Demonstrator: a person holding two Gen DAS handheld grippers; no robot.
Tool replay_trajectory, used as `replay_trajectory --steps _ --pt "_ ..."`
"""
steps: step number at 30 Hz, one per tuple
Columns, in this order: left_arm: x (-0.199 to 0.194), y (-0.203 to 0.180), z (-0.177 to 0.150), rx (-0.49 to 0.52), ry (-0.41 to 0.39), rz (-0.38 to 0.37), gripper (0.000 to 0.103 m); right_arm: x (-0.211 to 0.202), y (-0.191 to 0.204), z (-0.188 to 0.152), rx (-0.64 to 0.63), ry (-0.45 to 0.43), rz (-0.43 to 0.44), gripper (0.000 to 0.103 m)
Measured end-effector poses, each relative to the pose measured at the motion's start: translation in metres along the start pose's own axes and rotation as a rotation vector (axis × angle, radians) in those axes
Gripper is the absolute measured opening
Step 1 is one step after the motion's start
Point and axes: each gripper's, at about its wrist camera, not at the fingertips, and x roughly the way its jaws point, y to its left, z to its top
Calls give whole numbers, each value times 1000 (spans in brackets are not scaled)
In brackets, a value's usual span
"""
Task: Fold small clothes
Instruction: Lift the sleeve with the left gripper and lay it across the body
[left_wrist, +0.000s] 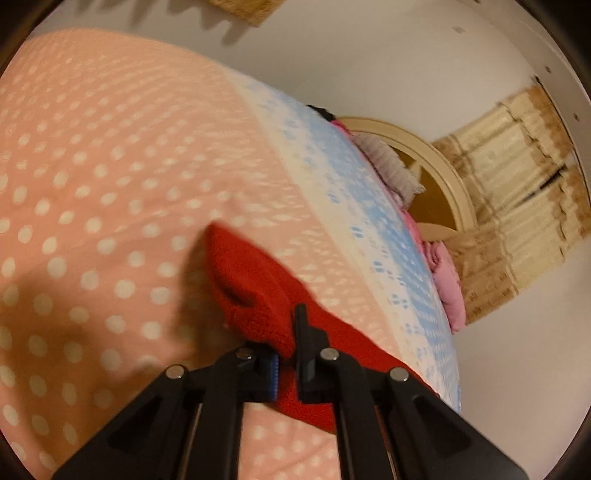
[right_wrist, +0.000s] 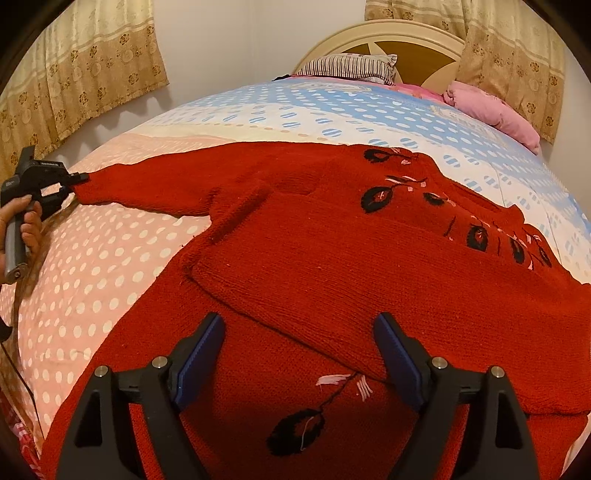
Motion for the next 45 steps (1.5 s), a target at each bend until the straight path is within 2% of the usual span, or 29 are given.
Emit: replay_trajectory --steps 8,19,27,37,45 --pt "-20 -72 1 134 -3 -105 5 -9 -7 3 24 -2 43 85" --pt "-18 -158 -17 184 31 -239 5 -83 -40 -6 47 -110 24 85" --pt "-17 -224 -39 241 49 -325 5 -111 -68 -31 129 -129 10 85" --pt "-5 -286 -85 289 114 -416 5 -131 -81 -65 146 -137 10 85" --pt "16 -329 -150 371 213 -483 5 -134 -88 -88 177 -125 15 85"
